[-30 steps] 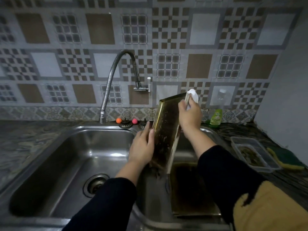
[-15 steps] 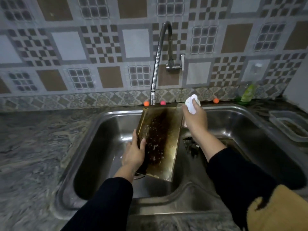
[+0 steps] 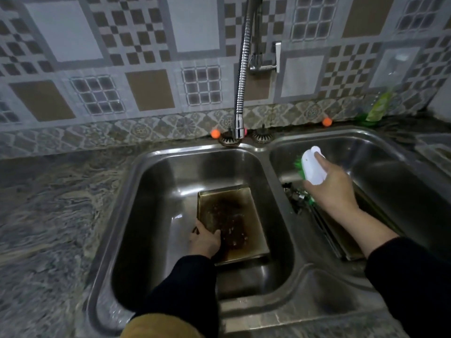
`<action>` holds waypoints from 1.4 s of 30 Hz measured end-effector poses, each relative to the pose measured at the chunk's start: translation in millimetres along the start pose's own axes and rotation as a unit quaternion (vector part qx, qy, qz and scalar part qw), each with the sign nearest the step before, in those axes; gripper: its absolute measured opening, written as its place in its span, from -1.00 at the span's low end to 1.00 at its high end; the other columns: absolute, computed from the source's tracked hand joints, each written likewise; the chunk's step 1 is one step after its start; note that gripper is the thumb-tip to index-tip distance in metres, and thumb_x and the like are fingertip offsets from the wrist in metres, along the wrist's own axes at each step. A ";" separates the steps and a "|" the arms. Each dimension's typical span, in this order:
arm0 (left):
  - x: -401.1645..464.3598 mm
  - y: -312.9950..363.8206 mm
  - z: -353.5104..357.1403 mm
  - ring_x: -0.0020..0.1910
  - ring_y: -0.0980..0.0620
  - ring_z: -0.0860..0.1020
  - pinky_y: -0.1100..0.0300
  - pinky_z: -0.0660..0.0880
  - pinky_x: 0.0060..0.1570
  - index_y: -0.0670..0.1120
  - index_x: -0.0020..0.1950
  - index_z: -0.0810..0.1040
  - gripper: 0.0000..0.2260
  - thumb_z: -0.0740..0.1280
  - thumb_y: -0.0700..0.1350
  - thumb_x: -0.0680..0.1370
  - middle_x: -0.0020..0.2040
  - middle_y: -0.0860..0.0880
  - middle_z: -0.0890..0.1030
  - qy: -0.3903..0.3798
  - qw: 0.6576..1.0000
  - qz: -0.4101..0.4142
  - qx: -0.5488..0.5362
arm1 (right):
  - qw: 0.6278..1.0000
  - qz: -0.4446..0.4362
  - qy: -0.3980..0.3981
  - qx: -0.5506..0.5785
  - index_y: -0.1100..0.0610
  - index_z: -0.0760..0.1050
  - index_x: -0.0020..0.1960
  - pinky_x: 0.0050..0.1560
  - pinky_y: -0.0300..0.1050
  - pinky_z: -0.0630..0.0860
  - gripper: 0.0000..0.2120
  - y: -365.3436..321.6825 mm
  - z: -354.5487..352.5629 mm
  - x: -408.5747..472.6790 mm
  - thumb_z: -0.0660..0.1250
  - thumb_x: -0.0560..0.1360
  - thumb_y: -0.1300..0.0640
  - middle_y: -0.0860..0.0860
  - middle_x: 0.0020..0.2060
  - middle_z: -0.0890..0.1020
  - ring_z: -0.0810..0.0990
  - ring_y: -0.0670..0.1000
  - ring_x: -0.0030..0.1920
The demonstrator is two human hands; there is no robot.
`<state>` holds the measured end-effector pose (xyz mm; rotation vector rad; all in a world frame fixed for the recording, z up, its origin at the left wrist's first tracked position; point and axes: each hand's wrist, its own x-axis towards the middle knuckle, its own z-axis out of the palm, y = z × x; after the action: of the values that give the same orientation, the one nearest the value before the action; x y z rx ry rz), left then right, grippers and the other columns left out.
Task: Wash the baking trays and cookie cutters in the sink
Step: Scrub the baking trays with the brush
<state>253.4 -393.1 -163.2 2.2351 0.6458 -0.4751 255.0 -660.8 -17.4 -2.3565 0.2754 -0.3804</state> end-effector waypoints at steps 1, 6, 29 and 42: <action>3.7 2.5 2.2 0.48 -0.24 0.17 -0.09 0.15 0.44 -0.04 0.56 -0.26 -0.24 0.21 0.08 0.60 0.53 -0.26 0.08 -0.009 1.000 0.001 0.005 | 1.000 0.004 -0.003 -0.005 0.06 0.26 0.49 0.22 -0.02 0.38 -0.30 4.8 -0.8 -0.7 0.43 0.41 0.21 0.21 0.32 0.46 0.43 0.20 0.30; 14.1 6.9 11.8 0.52 -0.21 0.09 -0.01 0.13 0.43 -0.09 0.56 -0.28 -0.24 0.20 0.08 0.61 0.55 -0.24 -0.04 -0.038 0.999 -0.021 0.022 | 1.000 0.009 -0.007 0.001 0.07 0.28 0.48 0.26 -0.05 0.35 -0.31 16.8 -5.0 1.0 0.45 0.41 0.21 0.18 0.34 0.45 0.40 0.16 0.34; -63.0 127.6 -3.8 0.19 -0.09 0.51 0.04 0.44 0.07 0.03 0.28 0.50 -0.70 0.12 0.00 0.61 0.23 -0.05 0.54 0.066 0.879 0.307 0.360 | 0.996 0.039 -0.081 0.010 0.02 0.41 0.40 0.25 -0.15 0.32 -0.36 49.3 -52.8 -3.4 0.52 0.36 0.16 0.04 0.37 0.45 0.41 0.08 0.34; -117.6 220.7 154.6 0.15 -0.12 0.54 0.02 0.49 0.12 -0.02 0.21 0.52 -0.73 0.14 -0.01 0.60 0.19 -0.09 0.56 -0.040 0.900 0.281 0.330 | 0.995 0.018 -0.094 -0.031 0.05 0.37 0.43 0.27 -0.13 0.33 -0.30 148.8 -165.4 79.5 0.54 0.34 0.12 0.02 0.39 0.42 0.39 0.06 0.37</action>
<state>265.7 -674.8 -80.0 2.8579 -0.2788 -0.5289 258.6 -895.5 10.1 -2.4247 0.2423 -0.1342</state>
